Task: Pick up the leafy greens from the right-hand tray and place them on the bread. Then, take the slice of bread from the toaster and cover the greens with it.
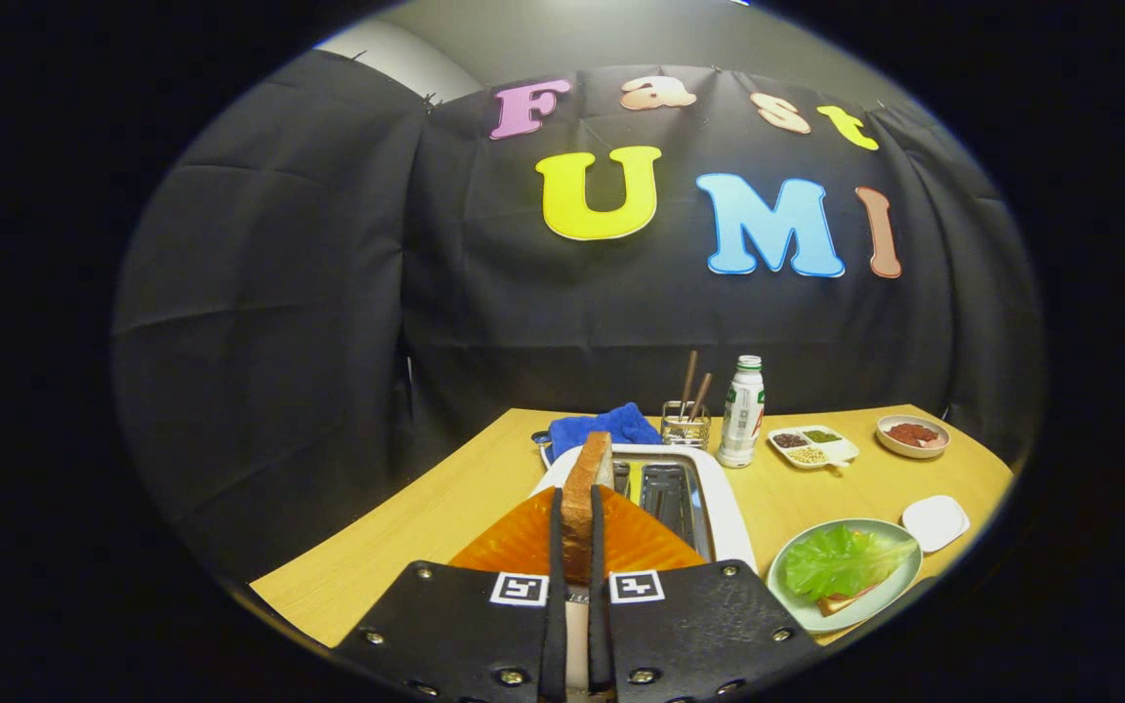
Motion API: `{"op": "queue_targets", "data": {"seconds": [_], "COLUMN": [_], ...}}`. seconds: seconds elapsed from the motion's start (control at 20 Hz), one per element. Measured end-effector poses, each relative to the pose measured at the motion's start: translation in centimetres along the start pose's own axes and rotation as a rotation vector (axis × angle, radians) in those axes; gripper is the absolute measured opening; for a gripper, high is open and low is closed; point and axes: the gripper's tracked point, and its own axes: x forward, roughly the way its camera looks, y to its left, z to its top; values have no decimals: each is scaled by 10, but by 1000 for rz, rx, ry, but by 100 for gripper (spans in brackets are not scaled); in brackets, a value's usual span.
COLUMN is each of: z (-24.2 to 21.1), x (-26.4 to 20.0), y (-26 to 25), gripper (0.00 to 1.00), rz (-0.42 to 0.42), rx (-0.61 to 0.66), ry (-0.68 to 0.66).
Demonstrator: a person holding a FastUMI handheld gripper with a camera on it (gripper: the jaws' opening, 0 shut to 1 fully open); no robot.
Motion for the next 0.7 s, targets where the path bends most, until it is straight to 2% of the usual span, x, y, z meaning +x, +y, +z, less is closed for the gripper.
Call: {"op": "queue_targets", "data": {"seconds": [0.1, 0.7], "z": [4, 64], "x": [-2, -29], "y": [6, -20], "gripper": [9, 8], "rz": [22, 35], "rx": [1, 43], "ry": [-20, -166]}}
